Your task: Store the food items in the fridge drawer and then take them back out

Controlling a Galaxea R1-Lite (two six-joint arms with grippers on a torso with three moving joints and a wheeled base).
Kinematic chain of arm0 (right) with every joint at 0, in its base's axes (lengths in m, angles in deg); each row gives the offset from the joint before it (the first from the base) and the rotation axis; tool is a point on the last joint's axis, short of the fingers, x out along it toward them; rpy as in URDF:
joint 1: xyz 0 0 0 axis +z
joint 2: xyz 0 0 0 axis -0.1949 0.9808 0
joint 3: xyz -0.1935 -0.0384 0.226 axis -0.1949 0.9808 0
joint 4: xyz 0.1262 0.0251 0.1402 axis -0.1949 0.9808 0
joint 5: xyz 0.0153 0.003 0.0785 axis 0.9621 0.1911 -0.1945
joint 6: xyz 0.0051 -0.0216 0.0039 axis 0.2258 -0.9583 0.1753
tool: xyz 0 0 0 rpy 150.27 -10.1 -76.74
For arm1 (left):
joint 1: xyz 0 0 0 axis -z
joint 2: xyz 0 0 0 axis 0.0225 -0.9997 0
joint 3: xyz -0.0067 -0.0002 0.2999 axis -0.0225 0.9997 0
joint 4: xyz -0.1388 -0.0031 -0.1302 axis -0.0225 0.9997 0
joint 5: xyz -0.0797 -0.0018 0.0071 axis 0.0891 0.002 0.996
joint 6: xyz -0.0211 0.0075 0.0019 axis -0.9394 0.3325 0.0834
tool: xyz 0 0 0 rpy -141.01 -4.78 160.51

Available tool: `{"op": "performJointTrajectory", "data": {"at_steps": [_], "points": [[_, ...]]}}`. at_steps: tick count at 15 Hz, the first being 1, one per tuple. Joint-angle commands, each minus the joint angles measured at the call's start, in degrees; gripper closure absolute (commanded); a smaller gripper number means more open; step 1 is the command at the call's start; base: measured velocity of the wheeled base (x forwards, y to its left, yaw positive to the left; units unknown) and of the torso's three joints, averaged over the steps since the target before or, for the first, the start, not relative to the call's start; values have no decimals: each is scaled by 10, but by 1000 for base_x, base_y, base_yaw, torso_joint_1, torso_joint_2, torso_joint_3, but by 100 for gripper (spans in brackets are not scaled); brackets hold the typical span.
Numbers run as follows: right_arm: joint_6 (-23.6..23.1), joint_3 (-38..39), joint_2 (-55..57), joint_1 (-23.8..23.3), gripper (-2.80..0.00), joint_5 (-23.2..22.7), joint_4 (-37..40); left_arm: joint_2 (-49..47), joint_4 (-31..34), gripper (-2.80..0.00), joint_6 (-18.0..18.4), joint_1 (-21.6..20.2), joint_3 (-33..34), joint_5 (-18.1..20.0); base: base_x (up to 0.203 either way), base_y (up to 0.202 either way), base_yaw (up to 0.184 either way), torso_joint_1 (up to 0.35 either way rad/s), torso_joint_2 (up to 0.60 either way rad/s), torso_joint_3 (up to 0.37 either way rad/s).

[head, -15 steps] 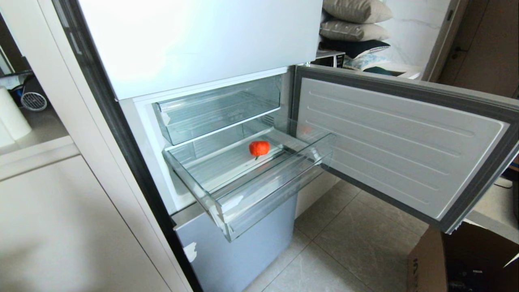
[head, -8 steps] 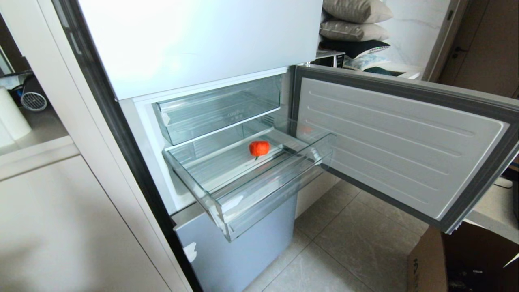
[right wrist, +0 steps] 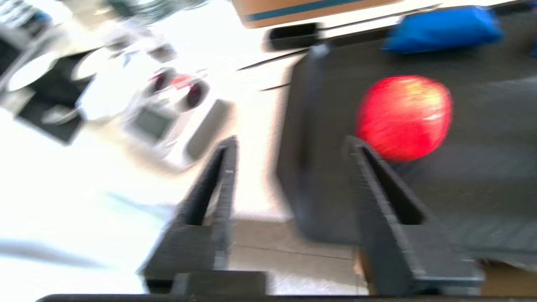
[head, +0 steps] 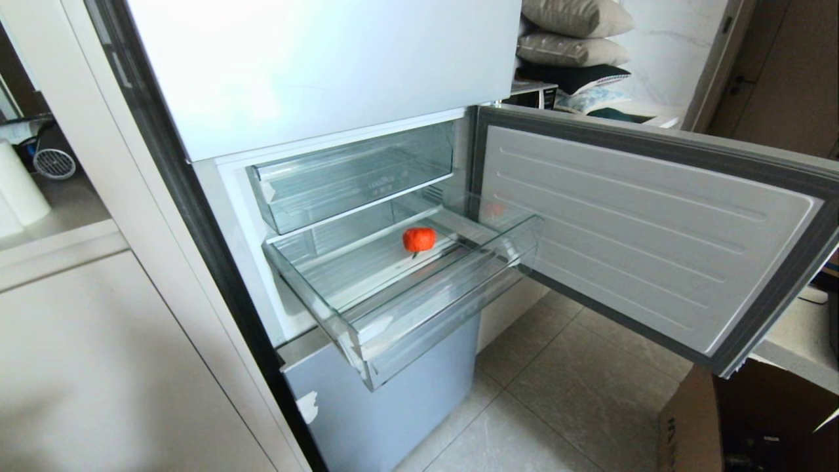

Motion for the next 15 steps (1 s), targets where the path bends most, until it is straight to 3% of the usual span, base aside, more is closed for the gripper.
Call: {"op": "performJointTrajectory", "data": {"at_steps": [1,3,8,15], "points": [[-4,38,-75,10,0,-18,-4,0,0,0,0,0,0,0,0,0,0,0,0,0],[-8,48,-78,11,0,-19,-5,0,0,0,0,0,0,0,0,0,0,0,0,0],[-72,83,-83,37,0,-17,-4,0,0,0,0,0,0,0,0,0,0,0,0,0],[-78,99,-85,37,0,-19,-5,0,0,0,0,0,0,0,0,0,0,0,0,0]]}}
